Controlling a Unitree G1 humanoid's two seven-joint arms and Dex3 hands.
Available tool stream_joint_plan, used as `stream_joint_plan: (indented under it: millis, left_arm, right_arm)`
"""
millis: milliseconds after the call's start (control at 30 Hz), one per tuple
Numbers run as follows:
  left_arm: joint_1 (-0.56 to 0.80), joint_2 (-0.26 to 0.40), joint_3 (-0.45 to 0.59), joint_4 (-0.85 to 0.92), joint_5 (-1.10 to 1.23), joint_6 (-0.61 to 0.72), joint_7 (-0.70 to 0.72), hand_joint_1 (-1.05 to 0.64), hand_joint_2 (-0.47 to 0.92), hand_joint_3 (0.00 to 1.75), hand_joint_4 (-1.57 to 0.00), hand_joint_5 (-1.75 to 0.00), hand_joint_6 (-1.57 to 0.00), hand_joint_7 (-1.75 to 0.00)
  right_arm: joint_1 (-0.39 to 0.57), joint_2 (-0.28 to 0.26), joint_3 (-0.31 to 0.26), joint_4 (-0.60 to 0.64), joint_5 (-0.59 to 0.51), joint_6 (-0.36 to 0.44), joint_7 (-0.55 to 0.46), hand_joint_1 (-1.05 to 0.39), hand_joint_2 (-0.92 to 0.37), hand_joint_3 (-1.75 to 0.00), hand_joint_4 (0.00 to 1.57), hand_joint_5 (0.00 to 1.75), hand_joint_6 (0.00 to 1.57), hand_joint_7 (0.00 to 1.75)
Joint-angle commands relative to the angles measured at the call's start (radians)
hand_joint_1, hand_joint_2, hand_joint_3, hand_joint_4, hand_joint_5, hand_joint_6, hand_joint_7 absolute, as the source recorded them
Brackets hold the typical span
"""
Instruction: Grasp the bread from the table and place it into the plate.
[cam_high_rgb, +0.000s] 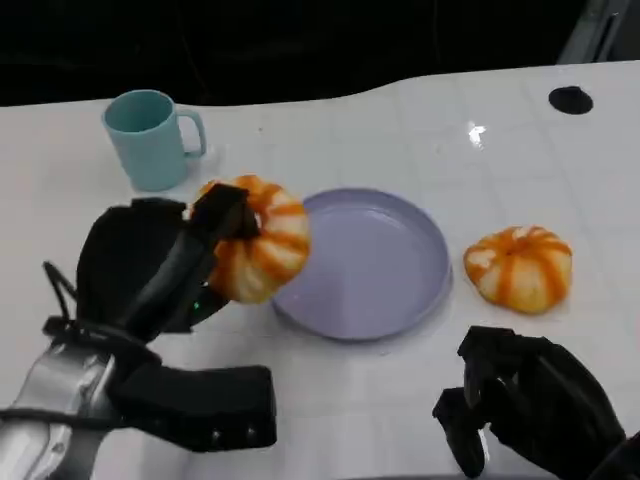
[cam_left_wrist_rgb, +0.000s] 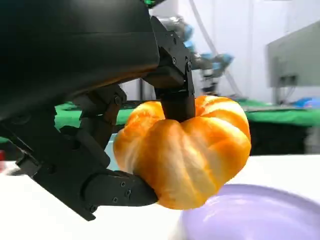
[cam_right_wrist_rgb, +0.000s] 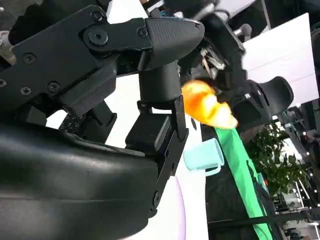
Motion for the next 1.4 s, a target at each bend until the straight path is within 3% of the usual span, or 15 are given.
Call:
stream_joint_plan:
  millis: [33,233,433,500,533,633,700,933,1000,1067,1100,1167,1233,1300,1400]
  left_arm:
    - [-0.086,-0.015,-0.018,0.104,-0.056,-0.056,-0.045,-0.23,0.48,1.05,-0.88,-1.75,-0.7,-1.67]
    - [-0.201,-0.053,-0.055,0.243,-0.085,-0.079,-0.118,-0.22,0.49,1.11,-0.91,-1.75,-0.69,-1.74]
    - [-0.297,-0.097,-0.095,0.371,-0.095,-0.091,-0.16,-0.22,0.49,1.0,-0.88,-1.75,-0.65,-1.75]
    - [-0.326,-0.113,-0.106,0.417,-0.1,-0.1,-0.169,-0.23,0.53,0.89,-0.89,-1.75,-0.81,-1.27]
    - [-0.341,-0.122,-0.111,0.441,-0.103,-0.105,-0.173,-0.23,0.55,0.87,-0.9,-1.75,-0.87,-1.14]
    - [-0.378,-0.143,-0.125,0.506,-0.107,-0.117,-0.175,-0.24,0.53,1.03,-0.9,-1.75,-0.76,-1.58]
    - [-0.398,-0.155,-0.134,0.549,-0.108,-0.124,-0.167,-0.24,0.54,1.06,-0.9,-1.75,-0.72,-1.71]
    - [-0.453,-0.201,-0.147,0.693,-0.14,-0.165,-0.166,-0.24,0.56,1.05,-0.89,-1.75,-0.72,-1.71]
    - [-0.46,-0.209,-0.148,0.711,-0.151,-0.16,-0.188,-0.24,0.59,1.0,-0.8,-1.74,-0.72,-1.43]
    - [-0.467,-0.21,-0.157,0.723,-0.151,-0.16,-0.193,-0.25,0.68,0.78,-0.72,-1.69,-0.75,-1.03]
    - [-0.471,-0.209,-0.163,0.727,-0.149,-0.159,-0.201,-0.27,0.77,0.57,-0.67,-1.58,-0.76,-0.69]
    - [-0.479,-0.201,-0.181,0.734,-0.138,-0.166,-0.212,-0.32,0.88,0.33,-0.62,-1.33,-0.77,-0.29]
    - [-0.489,-0.193,-0.198,0.733,-0.131,-0.156,-0.245,-0.42,0.91,0.28,-0.56,-0.85,-0.67,-0.07]
    - [-0.492,-0.189,-0.206,0.727,-0.13,-0.147,-0.273,-0.58,0.92,0.3,-0.49,-0.44,-0.49,-0.02]
    - [-0.49,-0.181,-0.213,0.709,-0.129,-0.134,-0.304,-0.75,0.92,0.32,-0.37,-0.25,-0.35,0.0]
  right_arm:
    - [0.004,-0.008,-0.009,0.0,0.008,-0.003,-0.001,-0.94,-0.66,-0.5,1.21,1.55,1.05,1.39]
    - [0.01,-0.008,-0.004,-0.01,0.003,-0.004,-0.006,-0.93,-0.66,-0.51,1.21,1.56,1.06,1.4]
    - [0.013,-0.007,-0.007,-0.013,0.014,0.003,-0.002,-0.93,-0.65,-0.51,1.21,1.55,1.05,1.39]
    - [0.013,-0.009,-0.007,-0.011,0.012,-0.002,0.0,-0.93,-0.65,-0.5,1.21,1.55,1.05,1.39]
    - [0.013,-0.009,-0.007,-0.011,0.01,-0.006,0.0,-0.93,-0.65,-0.5,1.21,1.55,1.05,1.4]
    - [0.014,-0.006,-0.008,-0.013,0.011,-0.001,-0.006,-0.93,-0.65,-0.5,1.21,1.56,1.05,1.4]
    - [0.014,-0.007,-0.007,-0.014,0.008,-0.003,-0.009,-0.94,-0.66,-0.49,1.21,1.55,1.05,1.4]
    - [0.011,-0.01,-0.006,-0.008,0.005,-0.009,-0.004,-0.93,-0.67,-0.48,1.21,1.56,1.04,1.41]
    - [0.012,-0.008,-0.005,-0.007,0.005,-0.011,-0.005,-0.94,-0.68,-0.47,1.21,1.56,1.04,1.41]
    - [0.013,-0.007,-0.005,-0.008,0.005,-0.011,-0.007,-0.93,-0.68,-0.47,1.21,1.56,1.05,1.41]
    - [0.013,-0.006,-0.005,-0.009,0.006,-0.01,-0.007,-0.93,-0.68,-0.47,1.21,1.56,1.05,1.41]
    - [0.013,-0.007,-0.006,-0.01,0.007,-0.006,-0.009,-0.93,-0.68,-0.47,1.21,1.56,1.04,1.41]
    - [0.013,-0.007,-0.005,-0.011,0.007,-0.004,-0.01,-0.93,-0.68,-0.47,1.21,1.56,1.04,1.41]
    - [0.013,-0.009,-0.004,-0.013,0.004,-0.002,-0.012,-0.94,-0.68,-0.48,1.21,1.56,1.04,1.41]
    - [0.013,-0.008,-0.004,-0.012,0.009,-0.002,-0.01,-0.93,-0.67,-0.48,1.21,1.56,1.05,1.41]
